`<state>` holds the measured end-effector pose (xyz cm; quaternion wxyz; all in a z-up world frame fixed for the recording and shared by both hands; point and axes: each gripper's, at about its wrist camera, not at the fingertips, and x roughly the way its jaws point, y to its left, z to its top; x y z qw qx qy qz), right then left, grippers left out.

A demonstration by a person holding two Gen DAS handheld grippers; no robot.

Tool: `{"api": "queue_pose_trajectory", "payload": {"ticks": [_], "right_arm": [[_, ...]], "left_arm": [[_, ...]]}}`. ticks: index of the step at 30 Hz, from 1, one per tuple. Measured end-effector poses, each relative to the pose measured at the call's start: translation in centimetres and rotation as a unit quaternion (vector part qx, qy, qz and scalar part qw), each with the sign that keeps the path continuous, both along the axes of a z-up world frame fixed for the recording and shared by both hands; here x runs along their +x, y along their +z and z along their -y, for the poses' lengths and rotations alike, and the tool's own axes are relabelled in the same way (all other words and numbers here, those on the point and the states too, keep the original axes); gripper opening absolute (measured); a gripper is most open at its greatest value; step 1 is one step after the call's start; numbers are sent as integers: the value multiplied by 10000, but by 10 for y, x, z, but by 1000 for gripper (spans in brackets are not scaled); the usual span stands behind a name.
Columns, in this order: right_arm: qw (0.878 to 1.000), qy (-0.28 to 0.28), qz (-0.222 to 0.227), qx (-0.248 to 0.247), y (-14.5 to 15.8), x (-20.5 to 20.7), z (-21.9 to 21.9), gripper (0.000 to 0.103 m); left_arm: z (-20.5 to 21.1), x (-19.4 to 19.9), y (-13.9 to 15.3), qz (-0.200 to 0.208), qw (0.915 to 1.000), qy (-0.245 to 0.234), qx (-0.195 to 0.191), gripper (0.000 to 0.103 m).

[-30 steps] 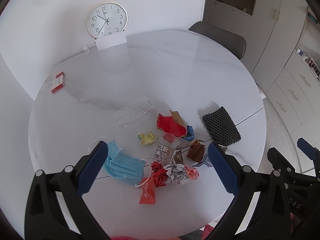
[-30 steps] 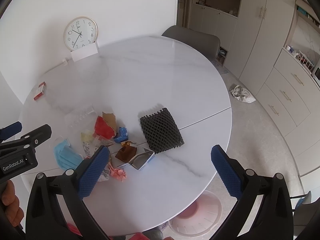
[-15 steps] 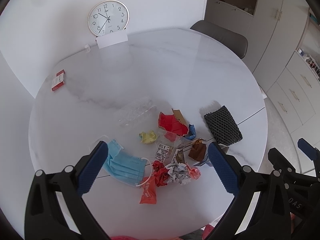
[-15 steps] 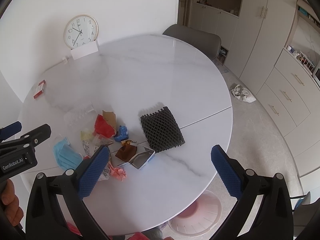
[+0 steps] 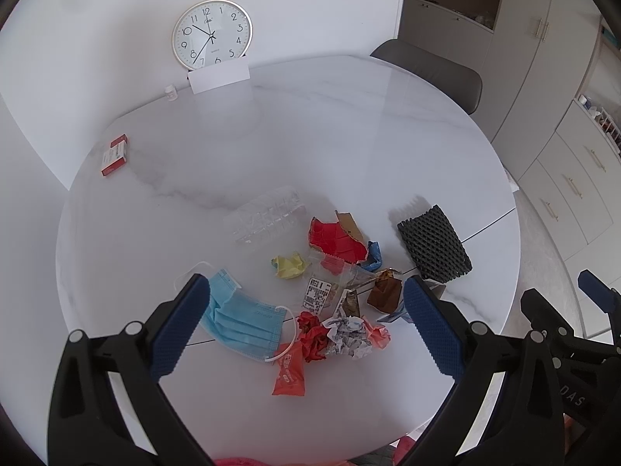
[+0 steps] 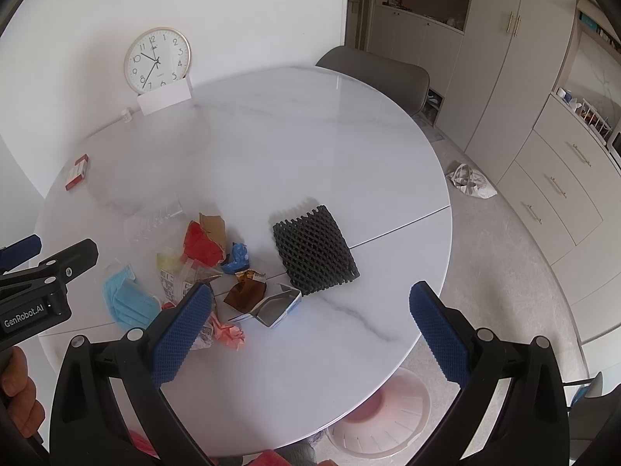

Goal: Collect trash

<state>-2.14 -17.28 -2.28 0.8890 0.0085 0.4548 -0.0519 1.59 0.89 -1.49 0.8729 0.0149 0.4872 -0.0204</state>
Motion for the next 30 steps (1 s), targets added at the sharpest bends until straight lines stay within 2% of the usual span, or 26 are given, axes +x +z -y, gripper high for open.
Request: {"api": "queue_pose_trajectory", "payload": {"ticks": [30], "right_arm": [[10000, 16, -34, -6, -2, -2, -1, 101]], "left_arm": [[-3, -2, -1, -20, 10000, 7, -4, 95]]}}
